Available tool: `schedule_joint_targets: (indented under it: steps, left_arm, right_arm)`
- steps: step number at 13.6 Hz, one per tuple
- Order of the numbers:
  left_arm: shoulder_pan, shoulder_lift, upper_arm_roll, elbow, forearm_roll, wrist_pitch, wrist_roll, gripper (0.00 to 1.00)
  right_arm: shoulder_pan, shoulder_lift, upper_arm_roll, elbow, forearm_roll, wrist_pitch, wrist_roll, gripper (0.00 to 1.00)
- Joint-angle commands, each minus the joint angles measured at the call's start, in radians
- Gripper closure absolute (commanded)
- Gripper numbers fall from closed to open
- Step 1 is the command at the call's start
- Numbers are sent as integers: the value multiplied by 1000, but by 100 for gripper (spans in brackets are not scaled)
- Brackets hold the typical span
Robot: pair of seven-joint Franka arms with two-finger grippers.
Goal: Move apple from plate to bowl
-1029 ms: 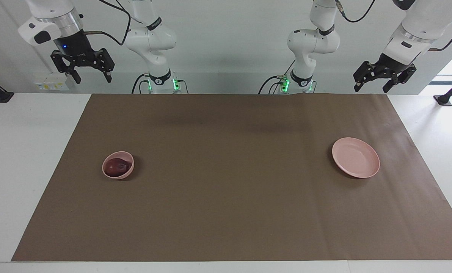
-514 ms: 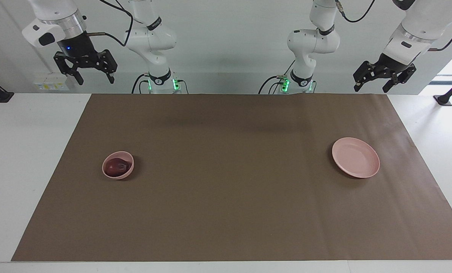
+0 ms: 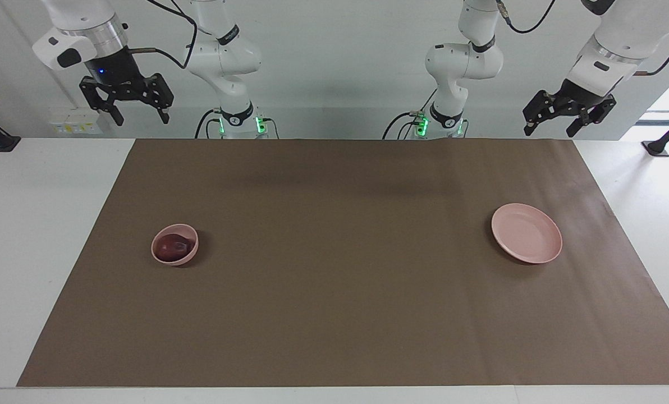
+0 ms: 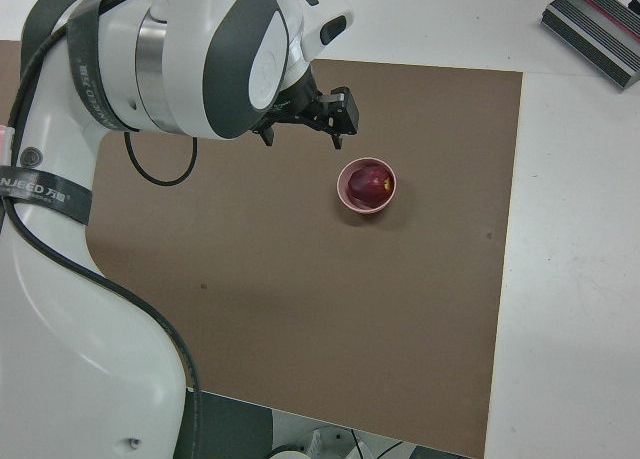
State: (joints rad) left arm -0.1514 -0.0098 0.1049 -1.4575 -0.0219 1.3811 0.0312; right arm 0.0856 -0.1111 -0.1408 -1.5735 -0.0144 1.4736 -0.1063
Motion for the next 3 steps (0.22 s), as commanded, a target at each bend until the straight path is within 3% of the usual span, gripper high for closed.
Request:
schedule_joint_targets:
  steps: [1,3]
  left_arm:
    - [-7,-4,10,0,-10,-11,12,0]
    - [-7,-4,9,0,-10,-11,12,0]
  right_arm:
    - [-4,-7,3,-11,-1,11,-15,0]
    - [-4,-12,4,-13,-2,11,-15,0]
